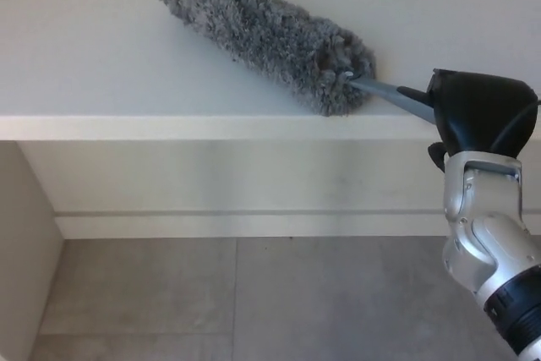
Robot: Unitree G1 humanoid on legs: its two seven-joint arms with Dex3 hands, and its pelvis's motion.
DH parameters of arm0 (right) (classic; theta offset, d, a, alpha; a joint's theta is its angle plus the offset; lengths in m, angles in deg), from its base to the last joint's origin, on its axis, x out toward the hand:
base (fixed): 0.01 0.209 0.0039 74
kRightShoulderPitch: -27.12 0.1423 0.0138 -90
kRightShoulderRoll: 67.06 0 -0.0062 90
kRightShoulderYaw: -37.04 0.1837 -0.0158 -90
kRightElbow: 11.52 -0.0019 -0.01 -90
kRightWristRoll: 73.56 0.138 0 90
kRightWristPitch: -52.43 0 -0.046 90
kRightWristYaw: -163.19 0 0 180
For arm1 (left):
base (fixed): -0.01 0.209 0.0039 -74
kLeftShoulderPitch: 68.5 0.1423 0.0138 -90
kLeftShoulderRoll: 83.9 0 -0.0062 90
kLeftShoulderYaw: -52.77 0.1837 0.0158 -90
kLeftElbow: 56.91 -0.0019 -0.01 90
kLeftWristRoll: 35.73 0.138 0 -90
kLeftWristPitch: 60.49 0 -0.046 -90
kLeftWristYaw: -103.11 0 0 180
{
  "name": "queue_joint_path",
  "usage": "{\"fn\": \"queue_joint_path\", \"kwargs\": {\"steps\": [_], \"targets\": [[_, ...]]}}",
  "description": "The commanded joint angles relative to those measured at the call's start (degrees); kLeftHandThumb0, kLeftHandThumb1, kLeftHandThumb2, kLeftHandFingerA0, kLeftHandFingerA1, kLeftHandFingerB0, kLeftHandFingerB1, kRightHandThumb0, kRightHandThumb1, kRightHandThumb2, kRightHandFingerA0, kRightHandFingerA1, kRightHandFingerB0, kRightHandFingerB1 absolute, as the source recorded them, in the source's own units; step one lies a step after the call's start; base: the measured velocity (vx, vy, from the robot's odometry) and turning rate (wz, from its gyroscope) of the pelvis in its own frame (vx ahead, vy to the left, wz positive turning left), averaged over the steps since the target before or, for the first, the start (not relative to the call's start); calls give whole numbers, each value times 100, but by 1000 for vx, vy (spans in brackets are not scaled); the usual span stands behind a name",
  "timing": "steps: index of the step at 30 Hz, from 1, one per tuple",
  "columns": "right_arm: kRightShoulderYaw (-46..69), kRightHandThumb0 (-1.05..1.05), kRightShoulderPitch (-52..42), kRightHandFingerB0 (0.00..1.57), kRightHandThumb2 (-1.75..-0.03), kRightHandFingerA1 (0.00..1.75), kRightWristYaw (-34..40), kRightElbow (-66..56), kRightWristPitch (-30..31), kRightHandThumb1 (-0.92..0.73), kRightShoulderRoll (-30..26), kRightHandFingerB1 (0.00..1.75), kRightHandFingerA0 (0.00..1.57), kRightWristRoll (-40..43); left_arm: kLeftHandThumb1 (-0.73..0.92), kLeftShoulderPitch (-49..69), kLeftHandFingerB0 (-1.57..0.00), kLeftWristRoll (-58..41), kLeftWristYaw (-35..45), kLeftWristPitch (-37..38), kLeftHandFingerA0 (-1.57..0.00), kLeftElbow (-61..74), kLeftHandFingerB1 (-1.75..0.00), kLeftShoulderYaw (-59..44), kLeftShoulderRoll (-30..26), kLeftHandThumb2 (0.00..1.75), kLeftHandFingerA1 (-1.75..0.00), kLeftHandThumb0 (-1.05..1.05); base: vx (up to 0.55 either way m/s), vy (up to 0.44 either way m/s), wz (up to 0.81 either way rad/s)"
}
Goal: Pick up a grey duster using the right hand and walk towards the window and then clean the window using the duster
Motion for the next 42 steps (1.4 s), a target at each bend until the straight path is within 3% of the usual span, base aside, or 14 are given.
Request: {"fn": "queue_joint_path", "kwargs": {"steps": [1,10,11,16,17,19,21,22,28,29,31,37,38,42], "targets": [[-139,-48,-193,129,-102,123,-1023,721,461,-26,275,111,147,401,58,-58,-77,137,55,797,-75,-357,-87,74,-169,95,-109,0,0,0,0],[1649,-7,-313,114,-143,135,-743,144,603,-6,1100,113,142,1875,60,17,-75,209,-119,789,-77,-318,-83,164,-125,85,-106,-7,0,0,0],[1803,-1,-450,132,-122,130,-639,7,441,-42,1147,123,138,1985,58,17,-77,206,-96,782,-80,-339,-88,162,-136,86,-109,-9,0,0,0],[2329,-7,-977,132,-119,147,-262,-557,-427,-22,1331,126,157,2401,65,112,-70,355,-128,761,-75,-298,-76,282,-188,79,-104,-11,0,0,0],[2474,1,-1034,121,-151,147,-286,-707,-520,-9,1413,118,151,2547,66,136,-68,347,-93,733,-74,-246,-76,292,-189,76,-102,-12,0,0,0],[2707,4,-1166,155,-127,149,-251,-983,-916,-33,1559,145,157,2855,61,146,-70,328,-71,709,-77,-226,-75,288,-191,88,-98,-5,0,0,0],[2805,2,-1299,157,-123,150,-151,-1143,-1438,-24,1636,147,157,3059,63,108,-69,361,-124,749,-76,-288,-75,300,-208,86,-99,-6,0,0,0],[2826,8,-1336,147,-175,169,-166,-1185,-1575,3,1654,156,151,3120,63,116,-70,359,-119,771,-75,-284,-76,300,-202,85,-98,-5,0,0,0],[3202,12,-1538,146,-175,171,-203,-1594,-2403,-6,2028,157,157,3824,50,272,-64,433,-165,713,-78,36,-78,379,-165,110,-89,-1,0,0,0],[3237,5,-1587,157,-133,175,-206,-1642,-2626,-11,2057,164,157,3917,60,192,-71,405,-185,614,-77,-36,-76,361,-187,88,-99,-4,0,0,0],[3233,3,-1638,157,-133,174,-191,-1668,-2805,-12,2071,164,157,3936,63,88,-70,354,-163,614,-76,-205,-77,322,-221,82,-100,-8,0,0,0],[3279,1,-1718,157,-133,175,-253,-1762,-2989,-13,2143,166,157,4093,62,27,-71,268,-154,574,-75,-246,-76,259,-213,83,-104,-8,0,0,0],[3318,0,-1810,157,-175,172,-316,-1792,-3171,-21,2168,156,157,4229,59,9,-75,234,-111,603,-78,-275,-83,234,-221,85,-106,-7,0,0,0],[3498,0,-2138,157,-175,173,-577,-2077,-3333,-28,2395,162,157,4780,62,-46,-71,323,-159,677,-75,-381,-77,275,-292,76,-99,-10,0,0,0]]}}
